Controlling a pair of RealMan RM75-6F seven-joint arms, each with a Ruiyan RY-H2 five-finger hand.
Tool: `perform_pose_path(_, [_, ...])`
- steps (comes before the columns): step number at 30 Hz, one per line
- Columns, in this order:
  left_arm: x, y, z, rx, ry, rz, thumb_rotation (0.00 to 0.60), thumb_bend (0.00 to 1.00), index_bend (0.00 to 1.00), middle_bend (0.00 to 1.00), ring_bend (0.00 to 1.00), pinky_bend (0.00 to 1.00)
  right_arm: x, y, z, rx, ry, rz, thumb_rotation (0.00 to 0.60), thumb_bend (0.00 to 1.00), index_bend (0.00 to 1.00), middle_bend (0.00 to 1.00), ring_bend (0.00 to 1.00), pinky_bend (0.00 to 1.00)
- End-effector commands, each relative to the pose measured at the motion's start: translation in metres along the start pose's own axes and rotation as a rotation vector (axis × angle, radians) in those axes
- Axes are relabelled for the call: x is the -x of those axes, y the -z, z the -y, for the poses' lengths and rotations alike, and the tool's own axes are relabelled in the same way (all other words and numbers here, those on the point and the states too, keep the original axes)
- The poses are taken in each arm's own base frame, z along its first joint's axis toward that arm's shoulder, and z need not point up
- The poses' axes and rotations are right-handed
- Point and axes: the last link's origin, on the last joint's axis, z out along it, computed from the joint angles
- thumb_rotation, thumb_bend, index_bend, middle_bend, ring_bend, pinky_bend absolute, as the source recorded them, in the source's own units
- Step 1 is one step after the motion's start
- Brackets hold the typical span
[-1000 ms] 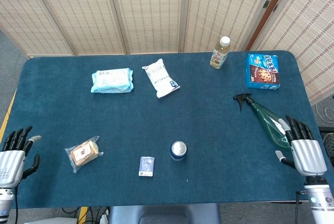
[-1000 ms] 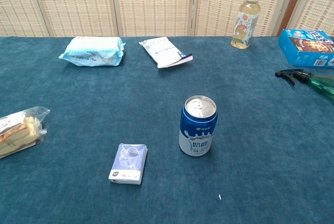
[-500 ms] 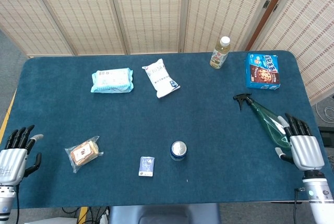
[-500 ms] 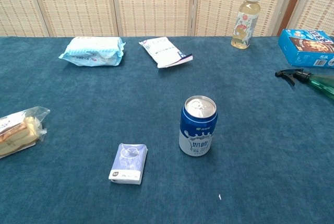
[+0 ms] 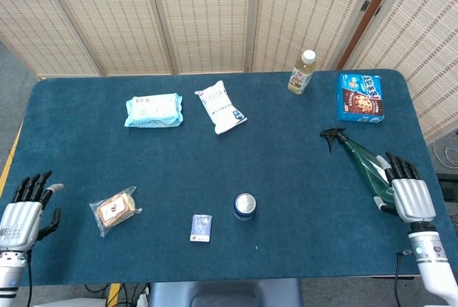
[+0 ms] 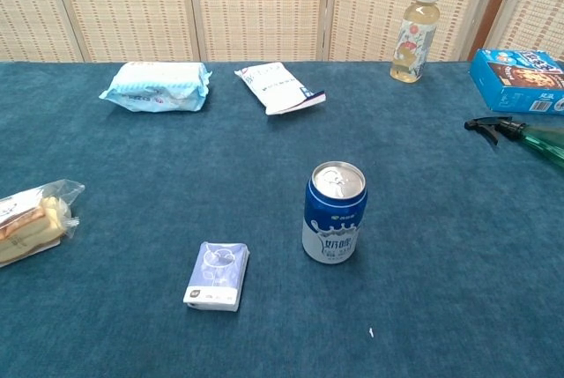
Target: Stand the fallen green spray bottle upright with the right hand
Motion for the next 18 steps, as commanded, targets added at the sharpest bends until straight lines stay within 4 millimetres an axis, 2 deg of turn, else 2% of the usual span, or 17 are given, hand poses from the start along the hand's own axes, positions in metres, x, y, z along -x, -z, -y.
perform_pose_path(1, [0.001, 0.001, 0.0, -0.001, -0.001, 0.0, 0.6, 0.5, 0.22, 0.07, 0.0, 0.0, 0.005, 0.0, -0.002, 0.003, -0.005, 0.009, 0.6, 0.18, 0.02, 0.01, 0.0, 0.1])
perform_pose_path(18, [0.004, -0.001, -0.018, 0.016, -0.018, -0.006, 0.6, 0.5, 0.22, 0.07, 0.0, 0.0, 0.037, -0.007, -0.036, 0.046, -0.005, 0.068, 0.6, 0.18, 0.02, 0.01, 0.0, 0.1])
